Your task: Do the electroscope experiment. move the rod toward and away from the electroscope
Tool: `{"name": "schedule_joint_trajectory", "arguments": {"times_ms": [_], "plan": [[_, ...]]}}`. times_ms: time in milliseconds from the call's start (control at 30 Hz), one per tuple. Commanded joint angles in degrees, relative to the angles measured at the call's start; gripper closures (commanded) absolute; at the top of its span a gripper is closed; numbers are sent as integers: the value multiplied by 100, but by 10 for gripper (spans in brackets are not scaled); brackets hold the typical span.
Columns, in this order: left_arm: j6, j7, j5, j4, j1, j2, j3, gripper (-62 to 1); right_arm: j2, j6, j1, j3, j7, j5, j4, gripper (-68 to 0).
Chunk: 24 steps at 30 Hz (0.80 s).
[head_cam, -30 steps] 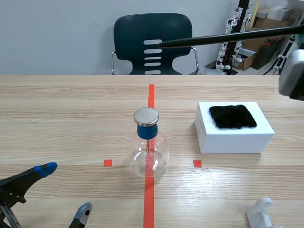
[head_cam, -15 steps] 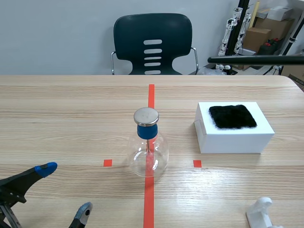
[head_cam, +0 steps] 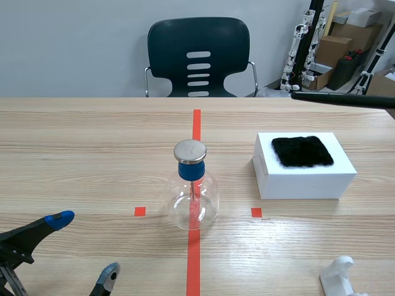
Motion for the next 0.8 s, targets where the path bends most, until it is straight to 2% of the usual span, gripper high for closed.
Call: {"name": "schedule_joint_trajectory", "arguments": {"times_ms": [0,767], "plan": [[-15,-118,-35,66,-2,-4,-7,-623,92,-85,50,37,-2,61,59,-33],[-15,-118,-35,66,-2,-4,-7,-623,92,-83,83,37,-219,68,59,-33]]}}
